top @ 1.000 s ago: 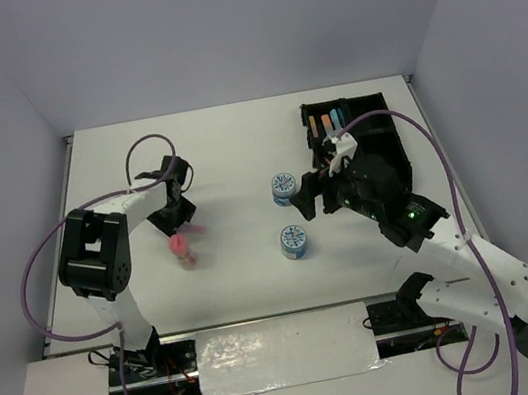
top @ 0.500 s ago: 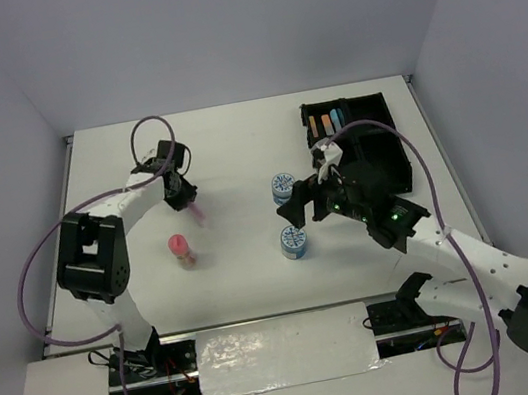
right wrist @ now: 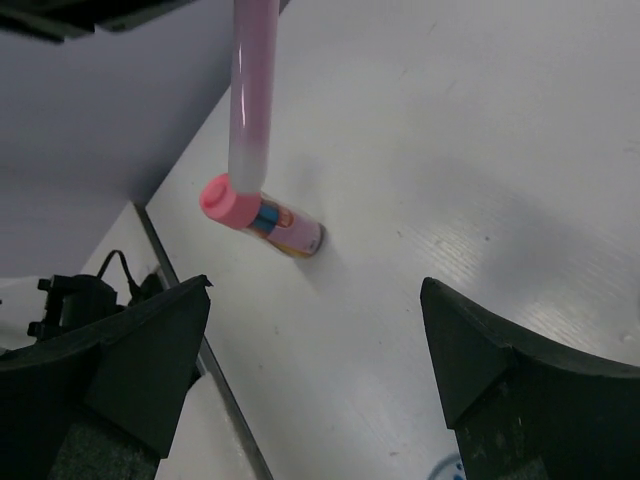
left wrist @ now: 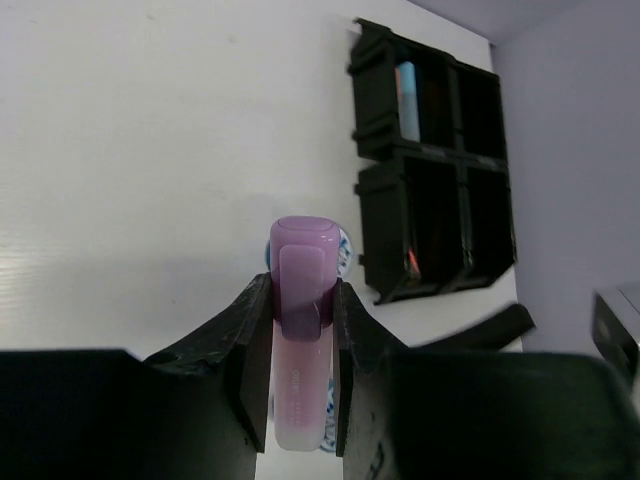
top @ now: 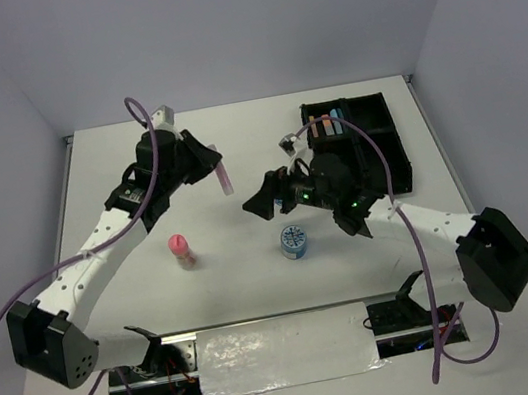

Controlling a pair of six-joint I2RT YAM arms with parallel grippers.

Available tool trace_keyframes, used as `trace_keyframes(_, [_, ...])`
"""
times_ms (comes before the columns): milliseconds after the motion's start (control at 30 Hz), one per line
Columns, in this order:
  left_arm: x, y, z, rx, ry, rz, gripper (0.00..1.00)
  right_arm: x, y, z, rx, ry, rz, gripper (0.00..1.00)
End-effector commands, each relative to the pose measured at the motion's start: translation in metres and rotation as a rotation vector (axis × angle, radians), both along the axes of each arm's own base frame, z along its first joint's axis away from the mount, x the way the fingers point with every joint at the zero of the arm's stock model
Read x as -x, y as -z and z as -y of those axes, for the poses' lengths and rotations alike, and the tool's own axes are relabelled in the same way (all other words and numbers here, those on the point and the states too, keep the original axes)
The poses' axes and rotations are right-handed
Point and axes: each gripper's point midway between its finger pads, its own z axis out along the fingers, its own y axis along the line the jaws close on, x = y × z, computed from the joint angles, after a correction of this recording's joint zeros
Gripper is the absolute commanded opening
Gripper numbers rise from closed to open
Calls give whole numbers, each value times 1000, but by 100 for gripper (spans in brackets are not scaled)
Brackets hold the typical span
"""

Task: Sort the stationery into containers
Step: Place the pen in the storage box.

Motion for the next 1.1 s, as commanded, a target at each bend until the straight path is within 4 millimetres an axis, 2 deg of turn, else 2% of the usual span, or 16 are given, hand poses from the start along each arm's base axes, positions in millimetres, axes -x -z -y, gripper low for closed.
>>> trace_keyframes(0, [19, -16, 22, 31, 96, 69, 0, -4, -54, -26, -141, -57, 101, 93])
trace_keyframes(33, [26, -22, 25, 36, 104, 81, 0, -5, -55, -28, -145, -52, 104, 92])
trace_keyframes(233, [39, -23, 29, 19, 103, 61, 0, 0, -62, -42, -170, -73, 127, 91])
trace_keyframes(400, [49, -18, 40, 26, 133, 50, 0, -11, -63, -47, -148, -34, 131, 71])
trace_keyframes(567, [54, -8, 47, 46, 153, 29, 0, -16, -58, -57, -139, -46, 115, 59])
trace_keyframes(667, [56, -8, 50, 52, 166, 30, 0, -19, -54, -59, -133, -45, 111, 45])
trace_keyframes(700, [56, -9, 50, 50, 167, 33, 0, -20, -52, -60, -124, -45, 113, 27])
trace_keyframes(733, [56, -8, 48, 39, 157, 31, 0, -21, -50, -60, -119, -43, 110, 15])
trace_keyframes(767, [55, -9, 46, 35, 149, 33, 4, -21, -49, -59, -114, -38, 108, 5])
trace_keyframes(800, [55, -13, 45, 35, 145, 43, 23, -22, -45, -58, -103, -33, 108, 0])
trace_keyframes(833, [55, -13, 40, 23, 125, 44, 42, -22, -42, -57, -94, -31, 110, 0])
trace_keyframes(867, [54, -19, 36, 22, 106, 55, 64, -22, -40, -56, -87, -28, 108, 0])
trace_keyframes(900, [54, -24, 33, 17, 91, 63, 99, -23, -36, -54, -71, -22, 115, 0])
trace_keyframes(1000, [52, -45, 11, -42, 5, 82, 99, -32, -25, -45, 2, 5, 135, 0])
trace_keyframes(1033, [51, -66, 4, -46, -24, 111, 99, -40, -20, -38, 35, 35, 141, 0])
trace_keyframes(1067, [55, -61, -17, -120, -98, 78, 99, -52, -8, -24, 89, 68, 113, 0])
